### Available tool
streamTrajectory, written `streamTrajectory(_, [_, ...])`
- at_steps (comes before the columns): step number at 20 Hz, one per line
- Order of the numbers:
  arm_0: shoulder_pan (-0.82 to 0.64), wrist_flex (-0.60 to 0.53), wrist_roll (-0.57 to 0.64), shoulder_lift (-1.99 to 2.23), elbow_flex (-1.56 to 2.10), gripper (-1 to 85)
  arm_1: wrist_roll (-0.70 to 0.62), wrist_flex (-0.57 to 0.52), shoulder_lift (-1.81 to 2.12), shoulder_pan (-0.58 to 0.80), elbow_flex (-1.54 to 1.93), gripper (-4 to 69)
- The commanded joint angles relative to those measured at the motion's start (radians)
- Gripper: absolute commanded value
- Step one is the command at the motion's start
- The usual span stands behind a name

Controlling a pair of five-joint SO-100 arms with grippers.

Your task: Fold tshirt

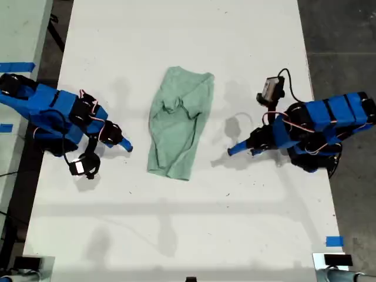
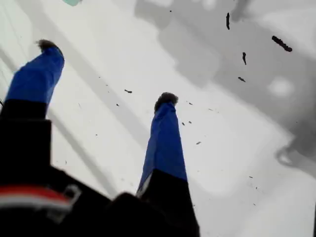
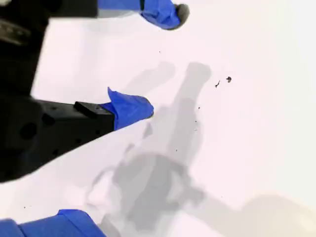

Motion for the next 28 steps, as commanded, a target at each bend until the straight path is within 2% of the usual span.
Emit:
streamTrajectory(1, [-0.006, -0.018, 0.009, 0.034, -0.009, 22.6, 0.015, -0.011, -0.021, -0.02, -0.017, 34.6])
streamTrajectory(3, [-0.025, -0.038, 0.044, 0.006, -0.048, 23.0, -0.015, -0.04, -0.16, -0.017, -0.1, 34.6])
streamTrajectory(7, [-0.077, -0.078, 0.202, -0.279, -0.336, 24.1, -0.13, -0.055, -0.649, 0.015, -0.499, 35.8])
streamTrajectory(10, [-0.098, -0.109, 0.291, -0.54, -0.577, 24.9, -0.187, -0.031, -0.942, 0.023, -0.807, 35.6])
streamTrajectory(12, [-0.106, -0.117, 0.31, -0.669, -0.678, 25.4, -0.199, 0.023, -1.126, 0.02, -1.022, 35.6])
streamTrajectory(18, [-0.114, -0.193, 0.279, -0.868, -0.712, 23.8, -0.196, 0.057, -1.493, 0.017, -1.411, 34.7])
streamTrajectory(25, [-0.08, -0.295, 0.195, -1.055, -0.785, 16.7, -0.137, -0.078, -1.667, 0.015, -1.465, 32.8])
streamTrajectory(27, [-0.074, -0.276, 0.187, -1.092, -0.83, 15.3, -0.13, -0.114, -1.695, 0.018, -1.466, 29.4])
streamTrajectory(28, [-0.072, -0.267, 0.186, -1.104, -0.85, 12.8, -0.12, -0.121, -1.707, 0.02, -1.466, 22.2])
